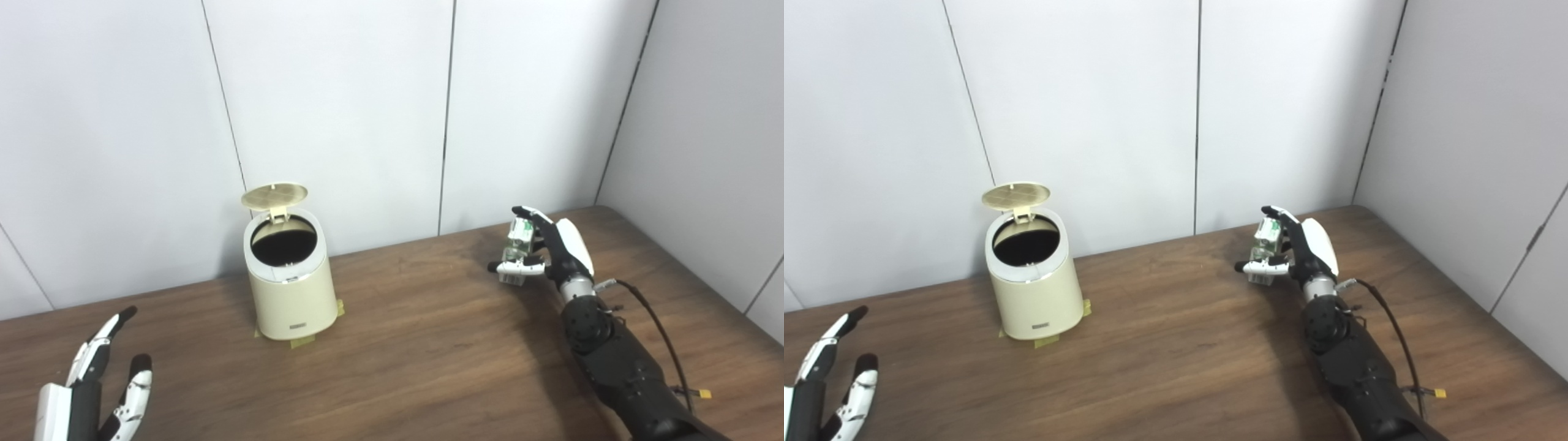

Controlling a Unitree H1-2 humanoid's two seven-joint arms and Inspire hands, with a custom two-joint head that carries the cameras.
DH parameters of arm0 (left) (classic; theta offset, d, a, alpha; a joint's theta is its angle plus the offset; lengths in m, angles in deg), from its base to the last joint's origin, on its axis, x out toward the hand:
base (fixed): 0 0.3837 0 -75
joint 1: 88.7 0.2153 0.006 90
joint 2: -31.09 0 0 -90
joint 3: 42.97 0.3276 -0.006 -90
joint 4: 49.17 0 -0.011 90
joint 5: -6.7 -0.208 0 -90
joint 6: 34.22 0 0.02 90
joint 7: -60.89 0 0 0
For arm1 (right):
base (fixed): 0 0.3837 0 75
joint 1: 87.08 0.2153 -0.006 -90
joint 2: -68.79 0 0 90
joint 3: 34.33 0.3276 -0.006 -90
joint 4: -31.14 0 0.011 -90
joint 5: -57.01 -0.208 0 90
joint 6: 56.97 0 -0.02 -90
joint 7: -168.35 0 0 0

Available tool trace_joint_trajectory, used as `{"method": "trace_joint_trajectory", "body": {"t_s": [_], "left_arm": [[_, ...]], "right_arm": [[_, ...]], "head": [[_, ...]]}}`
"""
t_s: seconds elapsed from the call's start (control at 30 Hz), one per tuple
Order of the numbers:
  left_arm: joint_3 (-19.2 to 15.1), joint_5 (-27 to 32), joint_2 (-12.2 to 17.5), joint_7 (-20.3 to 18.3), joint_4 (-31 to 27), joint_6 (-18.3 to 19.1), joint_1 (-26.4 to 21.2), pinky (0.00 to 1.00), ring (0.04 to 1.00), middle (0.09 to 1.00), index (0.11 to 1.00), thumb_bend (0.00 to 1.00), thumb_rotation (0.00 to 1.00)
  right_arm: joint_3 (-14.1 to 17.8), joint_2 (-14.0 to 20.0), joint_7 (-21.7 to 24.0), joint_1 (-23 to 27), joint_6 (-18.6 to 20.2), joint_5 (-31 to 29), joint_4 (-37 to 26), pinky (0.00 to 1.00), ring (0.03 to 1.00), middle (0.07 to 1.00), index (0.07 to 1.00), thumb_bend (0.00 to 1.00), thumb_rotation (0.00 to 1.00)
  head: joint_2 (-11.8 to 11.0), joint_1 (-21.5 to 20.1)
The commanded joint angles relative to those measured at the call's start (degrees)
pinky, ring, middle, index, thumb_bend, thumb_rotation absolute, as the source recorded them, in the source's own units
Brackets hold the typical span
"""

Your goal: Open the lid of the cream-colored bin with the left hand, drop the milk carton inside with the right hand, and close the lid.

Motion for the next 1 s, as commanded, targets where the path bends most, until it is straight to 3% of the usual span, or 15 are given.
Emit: {"method": "trace_joint_trajectory", "body": {"t_s": [0.0, 0.2, 0.8, 0.97], "left_arm": [[-0.09, 0.0, 0.46, 0.09, 0.72, -0.96, 2.7, 0.94, 0.895, 0.895, 0.887, 0.24, 0.78], [-0.16, -0.69, 0.59, 0.45, 0.99, -1.38, 2.57, 0.92, 0.882, 0.887, 0.877, 0.24, 0.73], [-0.21, -0.42, 0.64, -0.2, 0.25, -0.55, 2.83, 0.91, 0.883, 0.889, 0.876, 0.24, 0.72], [-0.19, -0.44, 0.63, -0.2, 0.22, -0.8, 2.82, 0.9, 0.883, 0.889, 0.874, 0.24, 0.72]], "right_arm": [[1.8, -0.02, -2.16, 2.62, -3.96, -2.47, -0.69, 0.57, 0.685, 0.806, 0.802, 0.91, 0.24], [4.39, -1.2, -2.64, 2.69, -3.95, -6.11, -2.0, 0.66, 0.739, 0.762, 0.791, 0.84, 0.31], [5.32, -1.39, -1.37, 2.59, -7.74, -10.3, 0.31, 0.62, 0.689, 0.728, 0.742, 0.86, 0.24], [4.95, -0.91, 0.05, 3.53, -9.03, -11.18, 3.73, 0.6, 0.67, 0.709, 0.725, 0.92, 0.26]], "head": [[0.36, 0.19], [0.36, 0.07], [0.68, 0.19], [0.81, 0.36]]}}
